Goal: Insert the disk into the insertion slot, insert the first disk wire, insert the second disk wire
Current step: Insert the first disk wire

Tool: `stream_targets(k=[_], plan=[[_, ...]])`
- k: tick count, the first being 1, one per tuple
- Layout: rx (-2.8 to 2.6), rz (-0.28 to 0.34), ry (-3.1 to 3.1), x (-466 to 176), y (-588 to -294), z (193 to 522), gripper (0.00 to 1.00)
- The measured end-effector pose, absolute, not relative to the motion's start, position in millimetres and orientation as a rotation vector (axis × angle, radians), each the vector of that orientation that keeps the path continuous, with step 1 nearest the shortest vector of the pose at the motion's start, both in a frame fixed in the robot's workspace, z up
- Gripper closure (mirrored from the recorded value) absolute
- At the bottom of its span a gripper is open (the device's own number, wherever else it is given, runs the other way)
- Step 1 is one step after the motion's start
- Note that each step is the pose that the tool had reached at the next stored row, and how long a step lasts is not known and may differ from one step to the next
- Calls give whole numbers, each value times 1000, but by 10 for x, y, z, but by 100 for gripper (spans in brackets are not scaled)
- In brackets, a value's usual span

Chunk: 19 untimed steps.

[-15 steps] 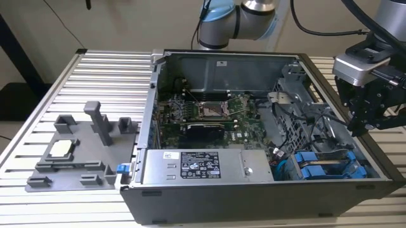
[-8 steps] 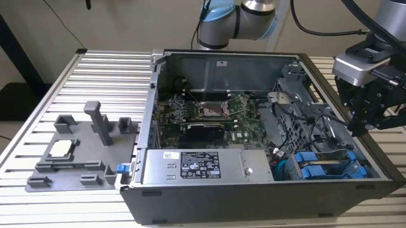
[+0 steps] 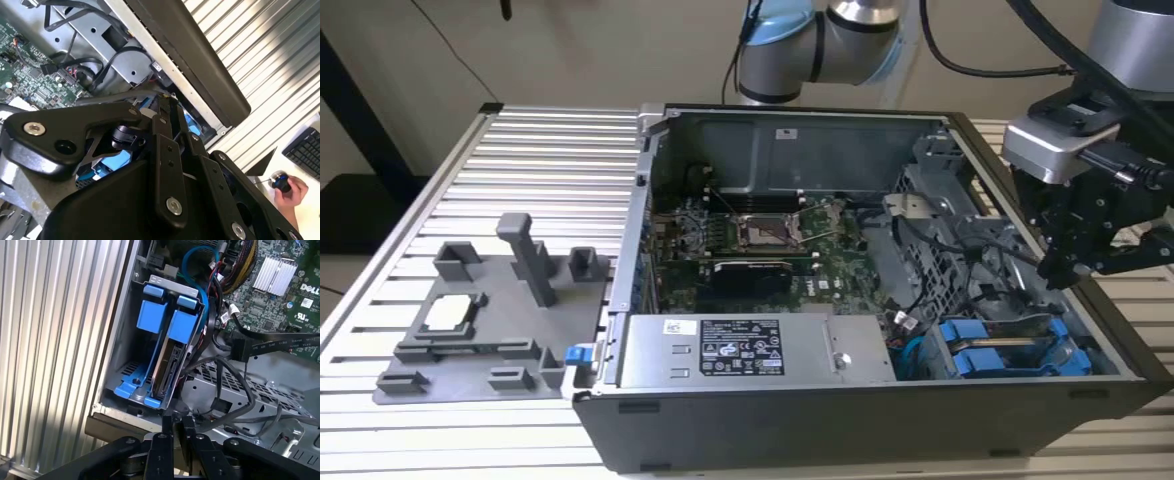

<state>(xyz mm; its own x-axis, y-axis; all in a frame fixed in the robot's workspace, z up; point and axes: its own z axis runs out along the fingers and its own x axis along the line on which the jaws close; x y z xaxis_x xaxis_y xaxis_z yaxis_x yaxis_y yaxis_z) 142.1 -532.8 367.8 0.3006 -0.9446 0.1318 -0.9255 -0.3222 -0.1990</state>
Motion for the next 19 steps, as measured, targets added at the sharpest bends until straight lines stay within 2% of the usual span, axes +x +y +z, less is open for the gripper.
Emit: stream_targets(k=[8,14,19], plan=[[-2438,-336,1825,1362,-5332,3641,81],[-2486,-228,1857,1396,-5344,3640,81],[-2499,-199,1865,1460,-5344,3640,81]])
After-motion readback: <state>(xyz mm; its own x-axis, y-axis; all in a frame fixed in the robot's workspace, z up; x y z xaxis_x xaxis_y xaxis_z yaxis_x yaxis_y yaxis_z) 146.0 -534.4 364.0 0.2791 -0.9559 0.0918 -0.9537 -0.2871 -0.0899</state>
